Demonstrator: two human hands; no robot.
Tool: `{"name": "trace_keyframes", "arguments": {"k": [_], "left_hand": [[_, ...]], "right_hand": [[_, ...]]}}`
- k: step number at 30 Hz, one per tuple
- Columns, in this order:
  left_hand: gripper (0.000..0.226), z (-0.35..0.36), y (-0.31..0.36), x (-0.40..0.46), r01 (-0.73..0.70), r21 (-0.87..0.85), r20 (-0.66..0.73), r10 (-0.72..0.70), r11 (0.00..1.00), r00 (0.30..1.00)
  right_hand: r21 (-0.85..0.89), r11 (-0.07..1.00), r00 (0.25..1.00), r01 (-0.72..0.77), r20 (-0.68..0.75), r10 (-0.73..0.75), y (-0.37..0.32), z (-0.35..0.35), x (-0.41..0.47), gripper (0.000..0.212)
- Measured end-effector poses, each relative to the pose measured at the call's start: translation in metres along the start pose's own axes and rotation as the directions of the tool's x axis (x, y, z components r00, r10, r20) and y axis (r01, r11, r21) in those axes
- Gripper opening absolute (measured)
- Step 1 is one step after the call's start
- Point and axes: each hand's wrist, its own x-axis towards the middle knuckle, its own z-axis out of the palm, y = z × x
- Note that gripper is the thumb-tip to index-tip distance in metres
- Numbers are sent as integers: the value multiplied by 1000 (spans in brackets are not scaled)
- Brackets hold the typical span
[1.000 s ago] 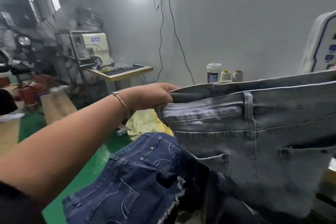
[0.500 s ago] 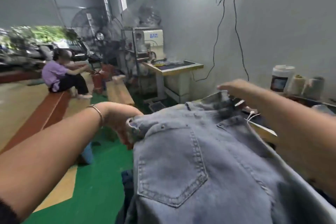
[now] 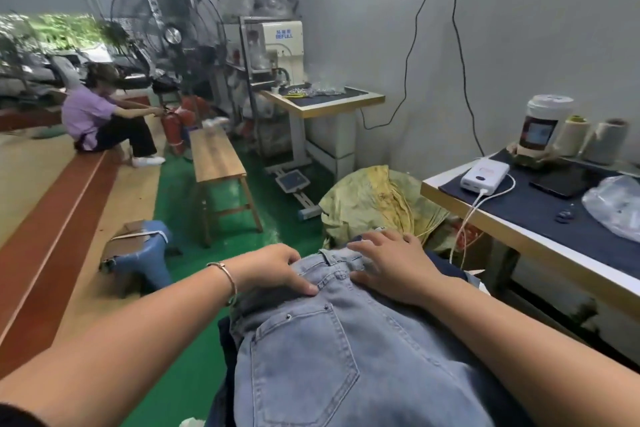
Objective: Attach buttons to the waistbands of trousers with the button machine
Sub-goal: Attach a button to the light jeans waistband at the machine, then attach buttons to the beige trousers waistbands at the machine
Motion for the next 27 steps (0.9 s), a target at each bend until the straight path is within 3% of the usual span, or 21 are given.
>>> {"name": "trace_keyframes", "arguments": {"k": [2,4,6,8,10,12,14,16,18,21,25,27], "left_hand": [[30,-8,-7,-1,4,-31,0,-4,1000,1000],[30,-8,-12,1,57,110,37,-61,992,997],[31,-3,-4,3,120,325,30,-138,938,990],[31,-5,24,7,95,428,-95,-59,899,994],[25,-4,75,8,-62,378,-196,146,924,970],[10,11,139,4,-316,225,-201,362,922,910],[3,43,208,-6,-536,37,-48,537,844,842],[5,80,273,-25,-656,-122,189,666,745,721],[8,124,339,-50,-745,-183,375,746,641,550],[17,191,427,-95,-856,-183,514,790,483,336],[28,286,503,-166,-975,-84,618,778,204,109],[30,337,517,-200,-982,-112,666,745,153,40]], "right_hand": [[-2,999,997,54,47,-54,-1,-1,-5,48],[16,998,991,64,116,-65,-2,-6,-17,41],[75,994,996,77,43,-80,2,-13,-37,37],[182,981,996,74,-69,-62,11,-26,-65,33],[282,959,987,38,-162,9,24,-42,-104,27],[346,937,968,-47,-215,128,38,-58,-153,16],[394,902,928,-175,-240,284,53,-75,-210,14],[431,850,859,-304,-262,440,63,-89,-268,15],[479,763,740,-433,-295,605,67,-99,-338,15],[544,573,475,-613,-325,817,57,-106,-450,17],[624,183,-2,-760,-283,959,5,-86,-601,20],[653,-62,-248,-755,-197,948,-37,-59,-666,22]]}}
